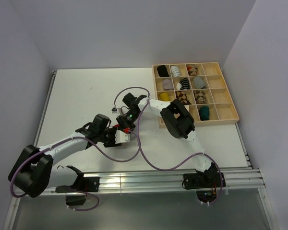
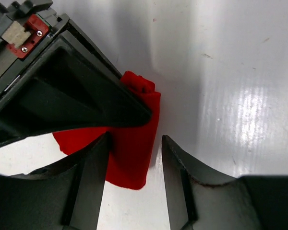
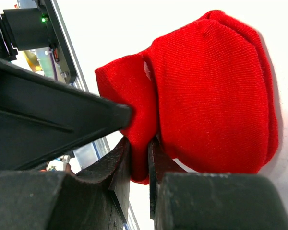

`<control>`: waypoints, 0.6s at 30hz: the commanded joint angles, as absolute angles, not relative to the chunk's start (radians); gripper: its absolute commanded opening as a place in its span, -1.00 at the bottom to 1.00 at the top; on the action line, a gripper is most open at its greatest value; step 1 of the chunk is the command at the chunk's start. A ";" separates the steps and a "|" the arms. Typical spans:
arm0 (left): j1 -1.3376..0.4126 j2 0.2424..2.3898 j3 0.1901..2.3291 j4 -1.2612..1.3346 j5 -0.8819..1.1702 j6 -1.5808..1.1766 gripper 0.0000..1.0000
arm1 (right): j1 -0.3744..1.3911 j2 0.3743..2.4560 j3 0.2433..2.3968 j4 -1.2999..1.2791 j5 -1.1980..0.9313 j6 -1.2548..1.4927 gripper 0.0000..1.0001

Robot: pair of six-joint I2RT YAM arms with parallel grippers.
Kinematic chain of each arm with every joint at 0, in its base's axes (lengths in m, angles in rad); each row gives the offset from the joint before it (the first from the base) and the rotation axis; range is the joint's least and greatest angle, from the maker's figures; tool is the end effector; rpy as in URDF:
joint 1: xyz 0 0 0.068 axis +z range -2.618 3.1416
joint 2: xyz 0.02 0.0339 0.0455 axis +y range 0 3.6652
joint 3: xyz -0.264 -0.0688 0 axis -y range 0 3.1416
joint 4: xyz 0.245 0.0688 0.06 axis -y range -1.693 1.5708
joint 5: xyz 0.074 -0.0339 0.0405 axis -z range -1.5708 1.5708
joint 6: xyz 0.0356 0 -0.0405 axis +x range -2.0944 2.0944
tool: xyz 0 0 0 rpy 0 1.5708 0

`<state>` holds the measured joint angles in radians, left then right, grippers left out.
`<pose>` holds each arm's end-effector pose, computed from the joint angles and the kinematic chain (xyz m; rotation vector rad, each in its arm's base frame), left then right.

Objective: Roll the socks
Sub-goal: Roll the sock at the center of the board.

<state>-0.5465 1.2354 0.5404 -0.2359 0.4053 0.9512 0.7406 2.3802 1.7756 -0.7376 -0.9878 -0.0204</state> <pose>0.1836 -0.1281 0.1664 1.7682 1.6604 -0.3259 0.3254 0.3377 0.1146 1.1272 -2.3805 -1.4310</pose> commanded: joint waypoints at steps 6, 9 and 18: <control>-0.554 1.322 0.545 -0.144 0.373 0.948 -0.03 | 0.736 2.416 1.796 -0.770 -0.934 -0.038 -1.00; -0.554 1.345 0.549 -0.143 0.365 0.946 -0.19 | 0.732 2.407 1.784 -0.758 -0.931 -0.029 -1.00; -0.509 1.434 0.688 -0.347 0.500 0.943 -0.99 | 0.723 2.185 1.588 -0.548 -0.747 0.095 -0.43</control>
